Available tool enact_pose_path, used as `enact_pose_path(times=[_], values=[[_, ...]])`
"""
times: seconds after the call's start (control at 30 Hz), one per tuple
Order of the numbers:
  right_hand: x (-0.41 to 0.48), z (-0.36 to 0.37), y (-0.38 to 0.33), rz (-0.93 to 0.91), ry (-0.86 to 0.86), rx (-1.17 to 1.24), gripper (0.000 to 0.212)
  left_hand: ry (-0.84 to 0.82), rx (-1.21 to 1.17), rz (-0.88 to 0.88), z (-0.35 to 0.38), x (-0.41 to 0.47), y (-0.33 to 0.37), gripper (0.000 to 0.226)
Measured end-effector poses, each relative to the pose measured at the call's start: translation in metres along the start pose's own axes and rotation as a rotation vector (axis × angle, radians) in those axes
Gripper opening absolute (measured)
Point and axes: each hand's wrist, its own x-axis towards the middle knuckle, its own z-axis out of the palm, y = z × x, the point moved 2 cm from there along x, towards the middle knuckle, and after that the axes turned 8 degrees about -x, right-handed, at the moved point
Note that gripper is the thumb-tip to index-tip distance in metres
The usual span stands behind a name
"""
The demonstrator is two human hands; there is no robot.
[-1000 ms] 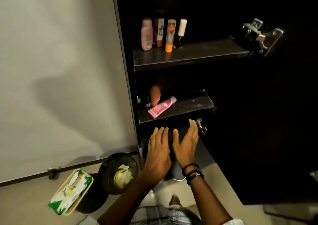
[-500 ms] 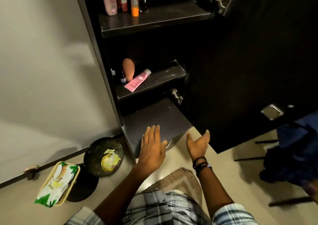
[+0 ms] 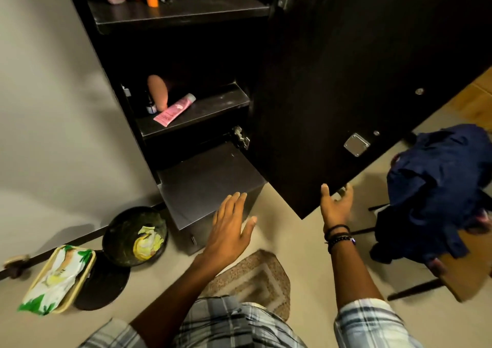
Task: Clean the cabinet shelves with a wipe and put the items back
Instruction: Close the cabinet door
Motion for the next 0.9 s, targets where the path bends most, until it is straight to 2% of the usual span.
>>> enact_pose_path(times=[0.17,0.33,0.53,0.8,0.9], values=[[-0.005,-0.007,0.007,-0.088,0.019,-0.105,0.042,0.064,-0.032,-0.038,0.007,-0.026,0.004,0.061],[-0.043,-0.002,0.021,-0.295,0.067,-0.192,0.019,0.159,-0.115,-0.076,0.002,-0.039,0.017,0.057],[-0.104,0.02,0.015,-0.459,-0.057,-0.272,0.017,0.285,-0.164,-0.041,-0.009,-0.044,0.03,0.046],[-0.157,0.067,-0.012,-0.785,-0.31,-0.389,0.019,0.409,-0.264,0.036,-0.041,-0.036,0.039,0.036],[-0.171,0.091,-0.033,-0.924,-0.342,-0.44,0.011,0.493,-0.288,0.019,-0.057,-0.03,0.036,0.035]])
